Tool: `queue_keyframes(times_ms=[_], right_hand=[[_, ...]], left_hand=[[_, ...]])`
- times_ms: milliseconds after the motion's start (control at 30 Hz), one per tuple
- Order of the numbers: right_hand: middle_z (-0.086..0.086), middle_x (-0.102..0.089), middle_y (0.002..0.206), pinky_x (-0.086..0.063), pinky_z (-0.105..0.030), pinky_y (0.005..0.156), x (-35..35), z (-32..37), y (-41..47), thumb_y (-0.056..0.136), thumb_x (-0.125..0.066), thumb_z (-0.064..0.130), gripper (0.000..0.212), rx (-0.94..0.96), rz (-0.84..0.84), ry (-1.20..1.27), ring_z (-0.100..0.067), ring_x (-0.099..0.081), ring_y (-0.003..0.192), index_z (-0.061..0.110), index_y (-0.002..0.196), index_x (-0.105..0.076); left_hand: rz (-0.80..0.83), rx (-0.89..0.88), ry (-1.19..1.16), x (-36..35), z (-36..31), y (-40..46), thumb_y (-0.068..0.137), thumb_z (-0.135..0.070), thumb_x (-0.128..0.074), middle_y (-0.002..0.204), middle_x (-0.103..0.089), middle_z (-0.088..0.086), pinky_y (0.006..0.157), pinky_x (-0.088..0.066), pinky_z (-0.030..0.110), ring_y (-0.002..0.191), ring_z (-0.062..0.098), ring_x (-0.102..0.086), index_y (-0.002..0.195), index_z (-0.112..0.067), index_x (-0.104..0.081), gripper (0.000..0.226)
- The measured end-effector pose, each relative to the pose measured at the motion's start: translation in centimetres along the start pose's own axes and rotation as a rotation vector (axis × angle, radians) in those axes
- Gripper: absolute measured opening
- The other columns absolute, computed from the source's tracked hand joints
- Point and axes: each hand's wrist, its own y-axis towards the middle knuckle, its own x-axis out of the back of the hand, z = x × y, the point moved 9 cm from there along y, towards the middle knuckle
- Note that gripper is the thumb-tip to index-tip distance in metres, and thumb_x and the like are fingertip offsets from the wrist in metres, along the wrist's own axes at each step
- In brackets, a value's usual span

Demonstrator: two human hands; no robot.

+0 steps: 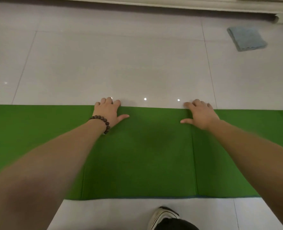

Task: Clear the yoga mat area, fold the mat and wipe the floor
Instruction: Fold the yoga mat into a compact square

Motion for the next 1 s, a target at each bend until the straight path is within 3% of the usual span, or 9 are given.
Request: queue_keyframes(times_ms=[100, 200, 267, 367, 467, 567, 667, 767, 1000], right_hand=[[-0.006, -0.049, 0.109, -0.042, -0.038, 0.091, 0.9, -0.4, 0.6, 0.081, -0.057, 0.061, 0.061, 0.042, -0.074, 0.144, -0.027, -0.046, 0.105, 0.015, 0.120, -0.046], [0.000, -0.048, 0.075, -0.034, -0.031, 0.062, 1.5, -0.4, 1.4, 0.086, -0.060, 0.046, 0.038, 0.069, -0.043, 0.332, -0.025, -0.048, 0.079, 0.013, 0.094, -0.041], [0.000, -0.046, 0.069, -0.030, -0.032, 0.062, 3.2, -0.9, 2.4, 0.088, -0.060, 0.041, 0.035, 0.063, -0.126, 0.362, -0.026, -0.048, 0.072, 0.013, 0.090, -0.039], [-0.006, -0.053, 0.082, -0.034, -0.035, 0.073, 6.8, -1.7, 3.8, 0.089, -0.058, 0.043, 0.036, 0.014, -0.302, 0.335, -0.027, -0.049, 0.079, 0.011, 0.097, -0.044], [-0.010, -0.054, 0.116, -0.035, -0.045, 0.098, 6.4, -1.5, 5.3, 0.091, -0.052, 0.046, 0.041, -0.066, -0.305, 0.202, -0.029, -0.047, 0.110, 0.013, 0.116, -0.048], [-0.005, -0.018, 0.157, -0.001, -0.059, 0.113, 2.4, 0.0, 5.5, 0.099, -0.029, 0.046, 0.052, -0.070, -0.152, 0.160, -0.026, -0.011, 0.145, 0.028, 0.147, -0.022], [0.001, 0.009, 0.160, 0.006, -0.059, 0.114, 0.2, 0.7, 4.7, 0.100, -0.012, 0.047, 0.053, -0.085, -0.084, 0.173, -0.022, 0.011, 0.146, 0.037, 0.150, 0.003], [0.003, 0.013, 0.158, 0.006, -0.057, 0.114, -0.1, -0.3, 2.1, 0.098, -0.016, 0.054, 0.056, -0.101, -0.125, 0.177, -0.020, 0.013, 0.146, 0.038, 0.150, 0.001], [0.005, 0.018, 0.158, 0.002, -0.059, 0.115, -9.6, -10.3, -12.1, 0.091, -0.008, 0.063, 0.060, -0.439, -0.043, 0.254, -0.018, 0.018, 0.145, 0.047, 0.144, 0.014]], left_hand=[[-0.016, -0.029, 0.019, 0.3, 0.3, 0.2, 0.080, -0.077, -0.037, 0.108, -0.051, 0.006, 0.092, -0.037, 0.041, 0.102, 0.025, -0.048, 0.113, -0.021, -0.049, 0.066], [-0.049, -0.053, 0.022, 0.9, 0.2, 0.4, 0.079, -0.077, -0.035, 0.104, -0.051, 0.005, 0.090, -0.038, 0.040, 0.098, 0.024, -0.048, 0.109, -0.021, -0.047, 0.065], [-0.079, -0.045, 0.016, 2.6, 0.6, 1.6, 0.079, -0.076, -0.036, 0.105, -0.052, 0.006, 0.090, -0.037, 0.041, 0.099, 0.026, -0.048, 0.109, -0.020, -0.048, 0.065], [-0.112, -0.005, 0.000, 5.9, 1.4, 4.6, 0.079, -0.076, -0.041, 0.111, -0.050, 0.010, 0.092, -0.034, 0.043, 0.106, 0.029, -0.046, 0.115, -0.023, -0.048, 0.065], [-0.037, 0.058, 0.014, 6.4, 0.7, 6.0, 0.082, -0.071, -0.047, 0.142, -0.034, 0.014, 0.109, -0.023, 0.054, 0.132, 0.031, -0.031, 0.143, -0.032, -0.029, 0.074], [0.098, -0.051, 0.036, 3.6, -4.7, 5.1, 0.085, -0.074, -0.034, 0.159, 0.014, 0.007, 0.112, 0.000, 0.066, 0.147, 0.030, 0.010, 0.150, -0.036, 0.012, 0.089], [0.211, -0.164, 0.000, -0.3, -10.2, 2.1, 0.090, -0.071, -0.022, 0.154, 0.030, 0.006, 0.111, 0.005, 0.068, 0.143, 0.030, 0.024, 0.147, -0.036, 0.021, 0.079], [0.195, -0.117, -0.100, -2.0, -13.2, -0.3, 0.098, -0.054, -0.014, 0.156, 0.028, 0.005, 0.112, 0.006, 0.066, 0.144, 0.029, 0.024, 0.148, -0.034, 0.019, 0.063], [0.205, -0.265, -0.032, -4.7, -20.8, -4.5, 0.081, -0.079, -0.001, 0.150, 0.038, 0.004, 0.105, 0.014, 0.072, 0.139, 0.032, 0.033, 0.142, -0.038, 0.031, 0.081]])
